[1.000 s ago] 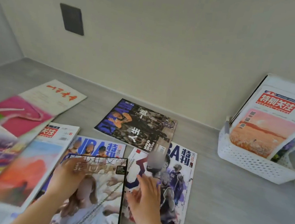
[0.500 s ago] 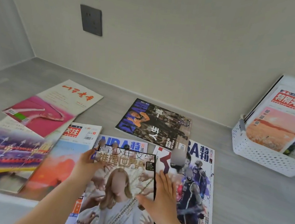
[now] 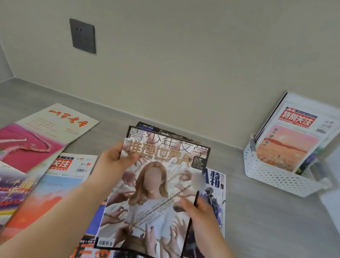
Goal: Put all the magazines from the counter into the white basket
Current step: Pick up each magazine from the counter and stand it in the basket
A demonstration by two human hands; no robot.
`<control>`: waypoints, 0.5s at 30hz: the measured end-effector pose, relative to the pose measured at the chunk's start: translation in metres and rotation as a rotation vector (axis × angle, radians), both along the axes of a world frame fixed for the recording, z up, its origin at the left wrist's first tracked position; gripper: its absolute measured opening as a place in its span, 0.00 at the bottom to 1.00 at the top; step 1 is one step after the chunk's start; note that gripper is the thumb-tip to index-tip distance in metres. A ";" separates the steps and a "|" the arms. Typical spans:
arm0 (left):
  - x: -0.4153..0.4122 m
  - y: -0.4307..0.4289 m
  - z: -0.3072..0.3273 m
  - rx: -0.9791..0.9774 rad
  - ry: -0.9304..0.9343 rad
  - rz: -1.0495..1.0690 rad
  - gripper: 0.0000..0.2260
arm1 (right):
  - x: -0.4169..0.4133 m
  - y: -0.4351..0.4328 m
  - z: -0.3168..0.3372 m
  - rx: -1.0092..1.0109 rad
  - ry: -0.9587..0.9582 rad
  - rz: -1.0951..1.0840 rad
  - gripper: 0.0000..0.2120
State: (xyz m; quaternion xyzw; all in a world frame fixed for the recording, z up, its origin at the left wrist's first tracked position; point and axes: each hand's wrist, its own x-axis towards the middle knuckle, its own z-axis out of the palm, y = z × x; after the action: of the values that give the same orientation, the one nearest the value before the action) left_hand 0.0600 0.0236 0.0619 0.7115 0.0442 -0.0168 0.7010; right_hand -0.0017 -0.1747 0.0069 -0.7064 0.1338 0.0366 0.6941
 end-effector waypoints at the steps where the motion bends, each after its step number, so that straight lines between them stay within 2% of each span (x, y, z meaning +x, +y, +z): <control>1: 0.003 -0.010 0.006 0.007 -0.020 -0.002 0.08 | 0.000 -0.008 0.007 -0.020 -0.024 -0.028 0.13; 4: 0.013 -0.040 0.019 0.146 -0.088 -0.046 0.12 | 0.005 -0.040 0.025 -0.111 -0.092 -0.191 0.13; 7: 0.021 -0.077 0.027 0.433 -0.132 -0.153 0.04 | 0.007 -0.079 0.044 -0.191 -0.158 -0.304 0.09; 9: 0.025 -0.102 0.033 0.542 -0.208 -0.142 0.05 | 0.008 -0.105 0.055 -0.233 -0.179 -0.350 0.10; 12: 0.031 -0.147 0.049 0.506 -0.357 -0.151 0.05 | 0.015 -0.141 0.071 -0.328 -0.213 -0.381 0.11; 15: 0.043 -0.203 0.064 0.431 -0.409 -0.203 0.06 | 0.027 -0.187 0.087 -0.481 -0.261 -0.450 0.08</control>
State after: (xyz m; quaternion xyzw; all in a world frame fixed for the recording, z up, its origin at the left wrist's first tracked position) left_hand 0.1035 -0.1796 0.1262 0.8332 -0.1666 0.0666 0.5230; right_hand 0.0253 -0.3614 0.0942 -0.8011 0.2012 -0.2403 0.5099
